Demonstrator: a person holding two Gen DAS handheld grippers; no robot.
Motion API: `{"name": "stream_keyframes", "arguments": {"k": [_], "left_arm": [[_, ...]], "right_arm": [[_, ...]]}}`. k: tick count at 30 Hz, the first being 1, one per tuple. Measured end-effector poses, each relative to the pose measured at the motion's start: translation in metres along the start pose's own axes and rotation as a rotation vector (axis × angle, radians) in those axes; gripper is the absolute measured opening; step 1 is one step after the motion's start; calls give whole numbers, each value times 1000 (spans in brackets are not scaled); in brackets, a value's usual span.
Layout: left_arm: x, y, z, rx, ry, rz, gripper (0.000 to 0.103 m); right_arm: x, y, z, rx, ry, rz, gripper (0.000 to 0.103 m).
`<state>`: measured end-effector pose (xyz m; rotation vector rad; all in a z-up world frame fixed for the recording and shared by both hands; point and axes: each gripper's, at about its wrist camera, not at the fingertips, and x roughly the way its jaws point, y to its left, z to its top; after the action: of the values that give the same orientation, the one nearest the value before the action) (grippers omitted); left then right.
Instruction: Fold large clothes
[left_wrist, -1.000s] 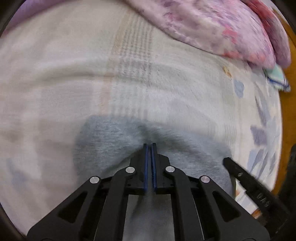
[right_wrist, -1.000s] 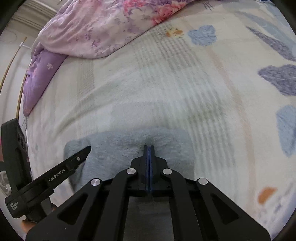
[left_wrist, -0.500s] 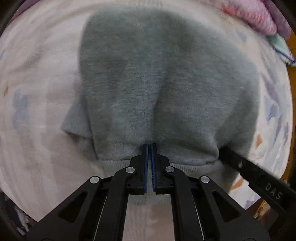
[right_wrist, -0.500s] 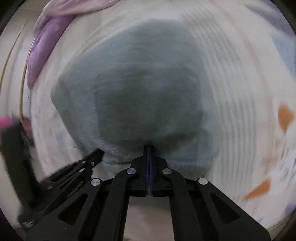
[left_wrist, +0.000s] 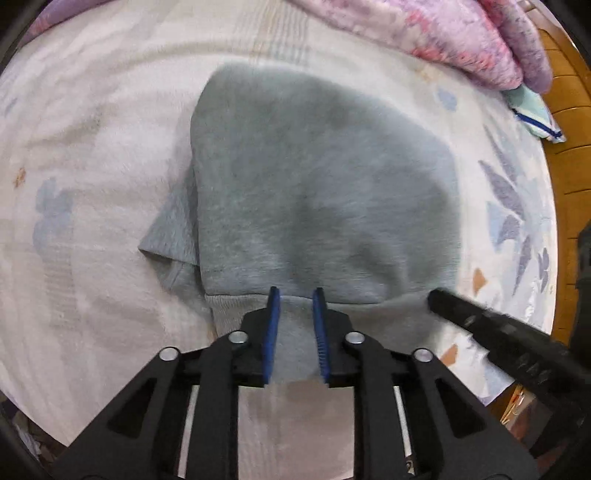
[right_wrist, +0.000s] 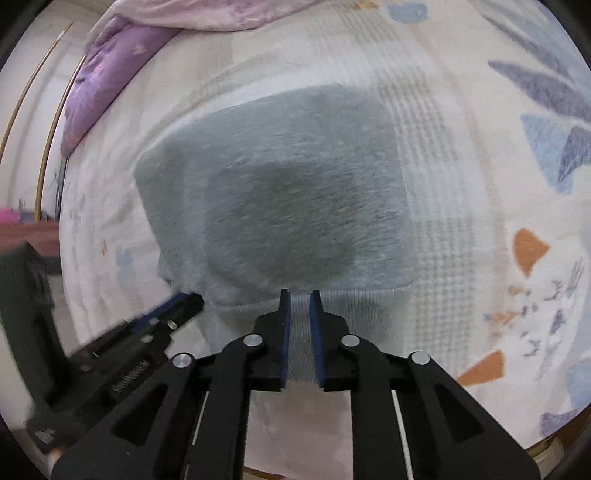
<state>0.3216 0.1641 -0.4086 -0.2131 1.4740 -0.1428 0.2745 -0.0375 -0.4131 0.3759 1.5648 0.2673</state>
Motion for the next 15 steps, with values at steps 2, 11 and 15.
{"name": "stream_keyframes", "arguments": {"k": [2, 11, 15], "left_arm": [[3, -1, -1, -4, -5, -31, 21], [23, -15, 3, 29, 31, 15, 21], [10, -17, 3, 41, 1, 29, 21]], "right_arm": [[25, -4, -4, 23, 57, 1, 13], [18, 5, -1, 5, 14, -22, 14], [12, 2, 9, 13, -26, -43, 22]]}}
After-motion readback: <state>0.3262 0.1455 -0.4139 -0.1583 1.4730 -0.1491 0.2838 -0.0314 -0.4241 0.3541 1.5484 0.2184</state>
